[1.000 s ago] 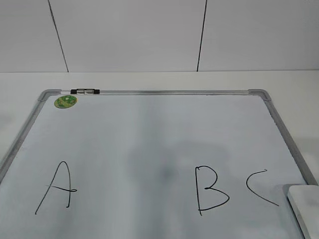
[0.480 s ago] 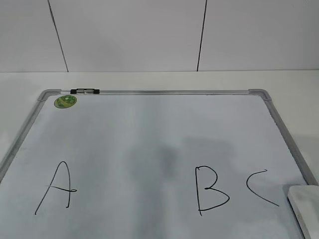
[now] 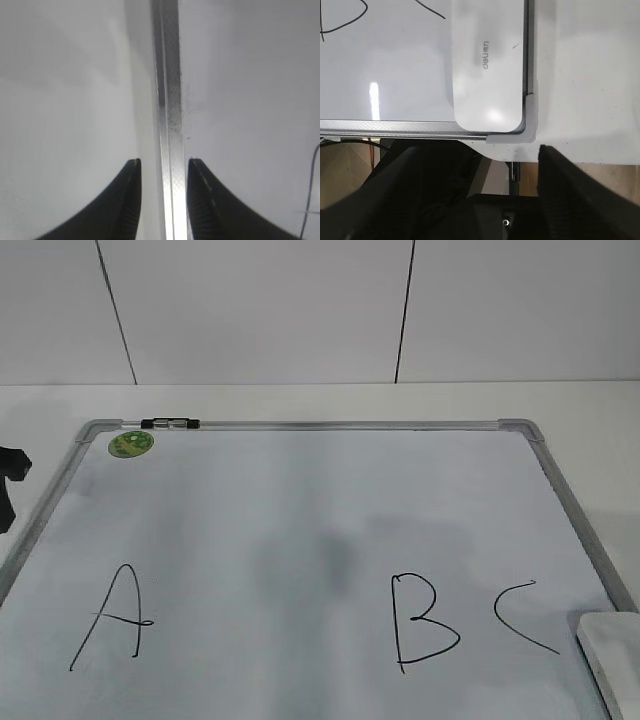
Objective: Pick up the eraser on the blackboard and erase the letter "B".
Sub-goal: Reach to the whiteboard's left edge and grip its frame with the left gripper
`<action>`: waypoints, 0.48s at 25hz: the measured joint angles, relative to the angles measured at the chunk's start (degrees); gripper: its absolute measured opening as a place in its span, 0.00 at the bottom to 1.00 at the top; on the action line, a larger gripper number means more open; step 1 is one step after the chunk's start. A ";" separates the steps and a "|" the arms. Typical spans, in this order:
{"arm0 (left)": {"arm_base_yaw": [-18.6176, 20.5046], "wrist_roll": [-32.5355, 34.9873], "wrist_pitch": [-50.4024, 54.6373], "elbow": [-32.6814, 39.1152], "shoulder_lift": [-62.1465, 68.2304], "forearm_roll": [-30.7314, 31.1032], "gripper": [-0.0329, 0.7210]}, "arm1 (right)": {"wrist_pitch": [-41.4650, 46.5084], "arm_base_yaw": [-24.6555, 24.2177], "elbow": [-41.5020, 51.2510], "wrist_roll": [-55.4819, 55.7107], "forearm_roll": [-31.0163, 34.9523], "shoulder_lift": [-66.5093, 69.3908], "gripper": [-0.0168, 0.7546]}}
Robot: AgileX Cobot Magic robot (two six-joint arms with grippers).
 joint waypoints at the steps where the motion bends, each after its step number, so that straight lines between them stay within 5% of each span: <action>1: 0.00 0.00 -0.98 0.00 0.66 0.01 0.36 | 0.00 0.00 0.00 0.00 0.04 0.00 0.74; 12: 0.00 1.00 -5.17 -0.10 5.68 -0.51 0.36 | 0.00 0.00 0.00 0.00 0.17 0.00 0.74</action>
